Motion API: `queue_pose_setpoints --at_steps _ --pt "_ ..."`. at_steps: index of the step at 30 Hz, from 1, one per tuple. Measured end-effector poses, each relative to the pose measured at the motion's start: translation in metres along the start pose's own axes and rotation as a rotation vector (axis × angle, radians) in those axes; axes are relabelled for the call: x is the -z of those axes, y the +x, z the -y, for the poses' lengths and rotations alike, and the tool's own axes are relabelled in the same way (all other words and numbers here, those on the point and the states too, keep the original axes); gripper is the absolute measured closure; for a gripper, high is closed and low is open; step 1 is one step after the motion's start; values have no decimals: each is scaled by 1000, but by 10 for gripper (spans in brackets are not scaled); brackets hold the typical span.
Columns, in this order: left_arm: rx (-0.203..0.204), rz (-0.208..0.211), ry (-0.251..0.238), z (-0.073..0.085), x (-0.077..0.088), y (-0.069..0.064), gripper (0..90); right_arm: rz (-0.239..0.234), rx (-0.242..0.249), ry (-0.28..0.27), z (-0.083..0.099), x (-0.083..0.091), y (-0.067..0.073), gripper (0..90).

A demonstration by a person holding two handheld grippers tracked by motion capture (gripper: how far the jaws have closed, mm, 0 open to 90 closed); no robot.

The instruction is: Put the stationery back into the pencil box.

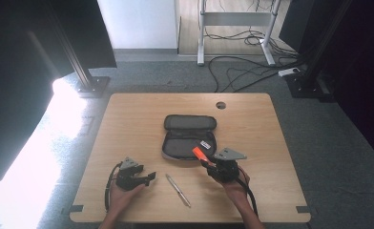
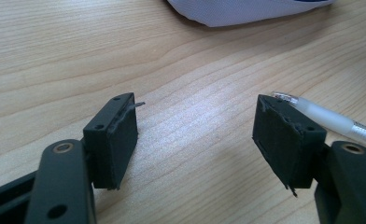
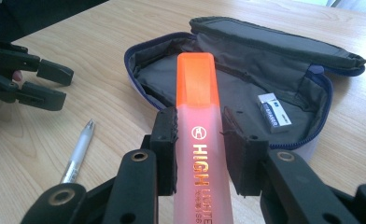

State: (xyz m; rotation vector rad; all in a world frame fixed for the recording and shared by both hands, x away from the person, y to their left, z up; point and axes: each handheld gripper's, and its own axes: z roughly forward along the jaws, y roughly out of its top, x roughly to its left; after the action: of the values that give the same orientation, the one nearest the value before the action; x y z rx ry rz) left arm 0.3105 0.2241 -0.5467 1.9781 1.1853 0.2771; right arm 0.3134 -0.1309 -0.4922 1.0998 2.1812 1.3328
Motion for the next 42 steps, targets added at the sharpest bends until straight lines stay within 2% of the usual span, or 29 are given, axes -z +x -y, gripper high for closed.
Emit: queue_pose_setpoints --at_steps 16,27,42 --pt "3 2 -1 0 0 0 312 -15 -9 18 -15 -21 -13 661" --pt "2 3 -1 0 0 0 312 -24 -6 35 -26 -38 -15 661" --pt "3 2 -1 0 0 0 312 -28 -2 40 -33 -52 -18 661"
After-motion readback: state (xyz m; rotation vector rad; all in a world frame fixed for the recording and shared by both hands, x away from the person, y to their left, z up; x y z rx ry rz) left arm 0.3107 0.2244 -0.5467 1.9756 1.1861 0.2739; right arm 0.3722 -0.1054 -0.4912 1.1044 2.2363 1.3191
